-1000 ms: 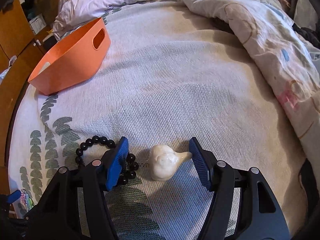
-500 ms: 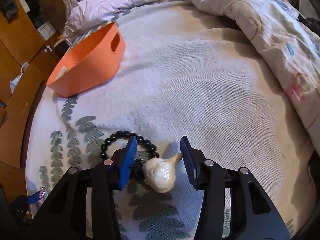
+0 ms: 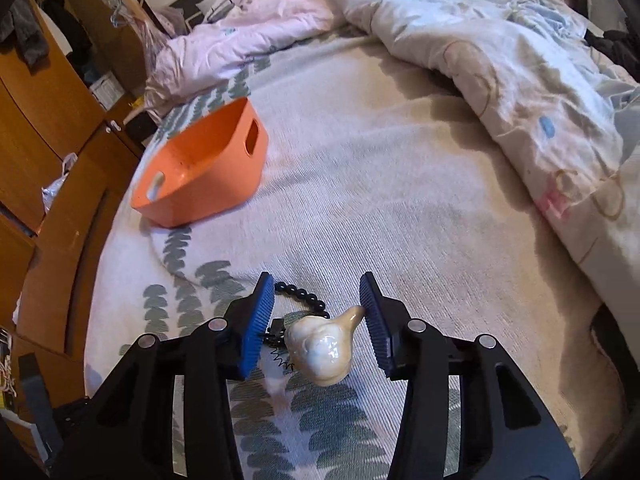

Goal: Organize jewelry
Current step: 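Grasp the blue hair clip with the left tool while the right tool grasps the white bulb charm, then carry the blue clip toward the bunny while the right tool carries the charm to the bangle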

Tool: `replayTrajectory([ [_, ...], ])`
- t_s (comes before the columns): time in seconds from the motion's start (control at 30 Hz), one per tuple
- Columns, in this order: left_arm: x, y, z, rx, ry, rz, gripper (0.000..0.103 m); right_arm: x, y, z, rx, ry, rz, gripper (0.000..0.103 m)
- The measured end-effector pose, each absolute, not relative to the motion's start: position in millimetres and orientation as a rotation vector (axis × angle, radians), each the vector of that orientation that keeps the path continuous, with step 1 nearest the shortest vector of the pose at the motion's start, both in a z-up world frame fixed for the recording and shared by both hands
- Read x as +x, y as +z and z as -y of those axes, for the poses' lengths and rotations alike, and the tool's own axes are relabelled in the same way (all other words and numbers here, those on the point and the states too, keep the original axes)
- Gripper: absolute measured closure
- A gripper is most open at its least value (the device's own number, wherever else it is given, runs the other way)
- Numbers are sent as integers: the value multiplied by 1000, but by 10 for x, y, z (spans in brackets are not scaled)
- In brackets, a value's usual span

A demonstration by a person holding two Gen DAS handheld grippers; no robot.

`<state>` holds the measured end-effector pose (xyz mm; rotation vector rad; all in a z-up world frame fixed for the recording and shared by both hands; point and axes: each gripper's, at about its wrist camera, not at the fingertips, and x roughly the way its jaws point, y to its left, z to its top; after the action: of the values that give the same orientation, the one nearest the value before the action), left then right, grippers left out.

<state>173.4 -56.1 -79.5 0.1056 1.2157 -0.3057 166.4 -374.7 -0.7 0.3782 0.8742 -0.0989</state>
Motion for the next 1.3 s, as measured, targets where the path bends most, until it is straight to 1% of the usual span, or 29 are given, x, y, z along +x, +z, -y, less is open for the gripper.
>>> replayTrajectory([
  [0.17,1648,-679,570,101,-311,-1186,77,1550,172,3698,370,-90,-840,57],
  [0.3,1603,-633,551,93,-323,-1178,83,1434,341,3648,361,-81,-809,57],
  [0.43,1620,-684,524,88,-322,-1204,83,1323,428,3601,347,-76,-796,57],
  [0.6,1588,-738,569,116,-309,-1209,82,1228,410,3612,332,-86,-803,57],
  [0.67,1569,-739,610,131,-306,-1206,78,1205,391,3623,331,-88,-806,57],
  [0.73,1558,-755,640,120,-324,-1225,77,1187,362,3636,326,-93,-812,57],
  [0.87,1556,-842,679,166,-292,-1238,69,1165,326,3675,329,-97,-816,57],
  [1.0,1562,-865,676,165,-302,-1242,64,1157,329,3681,327,-93,-812,57],
  [1.1,1555,-881,696,168,-310,-1230,64,1155,337,3672,324,-89,-810,57],
  [1.13,1552,-879,697,167,-311,-1227,65,1155,337,3671,324,-89,-810,57],
  [1.17,1553,-887,690,150,-323,-1237,72,1153,338,3673,324,-88,-810,57],
  [1.3,1547,-900,690,143,-344,-1250,72,1146,348,3665,327,-89,-806,57],
])
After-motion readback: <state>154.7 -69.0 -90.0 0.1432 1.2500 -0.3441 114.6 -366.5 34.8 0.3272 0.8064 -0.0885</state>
